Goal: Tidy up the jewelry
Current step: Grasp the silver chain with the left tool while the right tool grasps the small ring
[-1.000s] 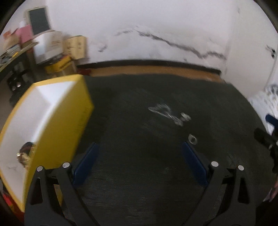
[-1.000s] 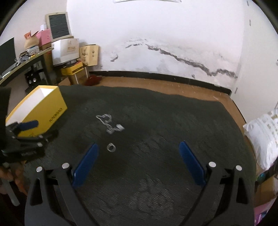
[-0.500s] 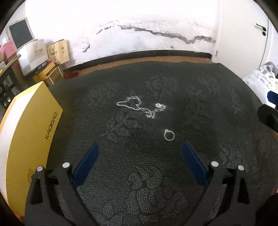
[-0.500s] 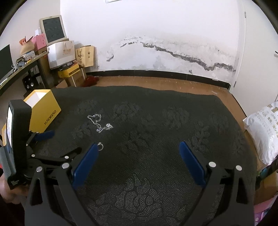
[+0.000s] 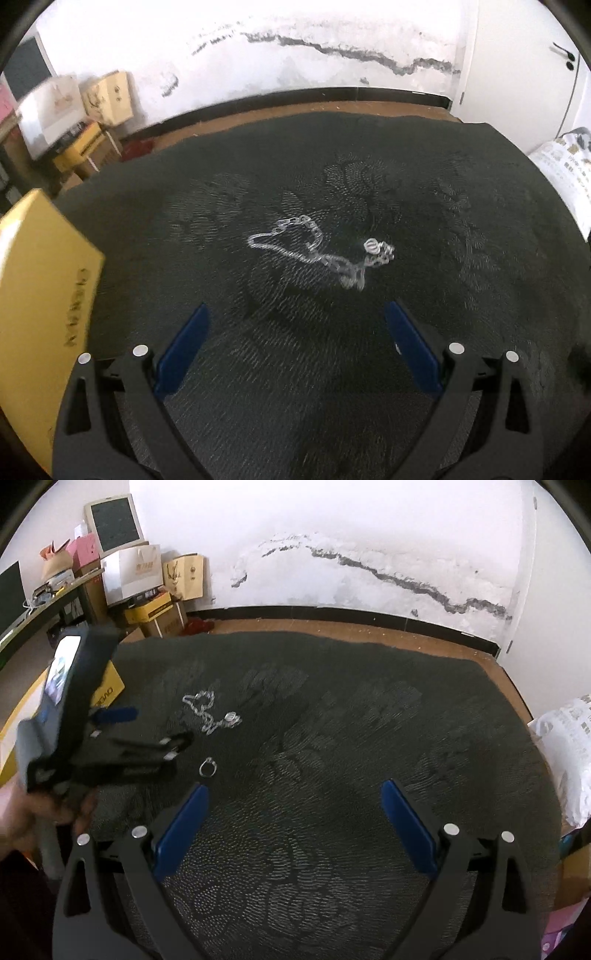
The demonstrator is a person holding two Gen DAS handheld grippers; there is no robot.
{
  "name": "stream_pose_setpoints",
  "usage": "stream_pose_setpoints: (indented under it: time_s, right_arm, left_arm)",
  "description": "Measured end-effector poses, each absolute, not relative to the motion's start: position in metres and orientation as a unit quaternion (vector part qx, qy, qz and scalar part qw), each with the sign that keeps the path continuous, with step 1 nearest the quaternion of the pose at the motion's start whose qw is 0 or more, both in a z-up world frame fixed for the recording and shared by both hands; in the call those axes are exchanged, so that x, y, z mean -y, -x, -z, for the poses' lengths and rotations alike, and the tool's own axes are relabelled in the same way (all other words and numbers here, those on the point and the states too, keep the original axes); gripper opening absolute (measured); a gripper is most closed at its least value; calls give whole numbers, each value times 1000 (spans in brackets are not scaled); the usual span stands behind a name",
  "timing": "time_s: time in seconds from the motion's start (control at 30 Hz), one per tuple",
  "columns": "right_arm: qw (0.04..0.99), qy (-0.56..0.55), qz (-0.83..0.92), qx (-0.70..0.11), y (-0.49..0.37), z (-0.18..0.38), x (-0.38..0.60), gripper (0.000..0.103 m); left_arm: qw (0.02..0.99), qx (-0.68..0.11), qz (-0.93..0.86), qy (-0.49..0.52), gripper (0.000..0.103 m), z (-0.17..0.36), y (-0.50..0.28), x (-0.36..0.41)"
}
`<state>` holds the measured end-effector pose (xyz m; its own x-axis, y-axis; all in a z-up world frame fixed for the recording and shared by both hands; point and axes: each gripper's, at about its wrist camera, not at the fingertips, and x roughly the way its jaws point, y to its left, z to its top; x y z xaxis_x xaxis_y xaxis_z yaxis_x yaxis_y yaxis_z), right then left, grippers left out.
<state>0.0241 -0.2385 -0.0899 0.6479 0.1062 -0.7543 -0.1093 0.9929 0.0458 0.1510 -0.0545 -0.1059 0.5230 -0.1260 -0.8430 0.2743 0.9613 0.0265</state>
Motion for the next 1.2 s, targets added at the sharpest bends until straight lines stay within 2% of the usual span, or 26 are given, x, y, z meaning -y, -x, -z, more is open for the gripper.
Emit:
stream_pose_setpoints:
  time_s: [0.27, 0.47, 0.73, 0.83, 0.9, 1.0, 1.07, 1.13, 1.2]
  right_arm:
    - [890, 41, -103, -442, -41, 134, 203, 91]
    - [882, 55, -145, -444, -70, 150, 185, 91]
    - [876, 81, -161, -448, -93, 156, 161, 88]
    - [878, 85, -169, -441, -95, 155, 153, 76]
    - [877, 86, -176, -438, -94, 155, 147, 62]
    - [878, 83, -176, -436, -91, 153, 145, 55]
    - [879, 83, -179, -434, -91, 152, 147, 53]
    - [879, 82, -185, -432, -89, 151, 146, 45]
    - [879, 88, -188, -430, -88, 150, 143, 23]
  left_arm:
    - [848, -497, 152, -102, 93, 126, -190, 68]
    - [852, -469, 201, -118, 98, 131, -200, 66]
    - [860, -440, 228, -122, 97, 134, -200, 64]
    - [860, -437, 232, -123, 94, 134, -199, 64]
    - [860, -431, 241, -126, 86, 134, -197, 65]
    - [859, -419, 259, -137, 74, 133, -188, 71]
    - [858, -418, 265, -135, 70, 133, -186, 72]
    - [859, -416, 268, -134, 63, 133, -185, 72]
    - [862, -414, 261, -132, 55, 132, -185, 70]
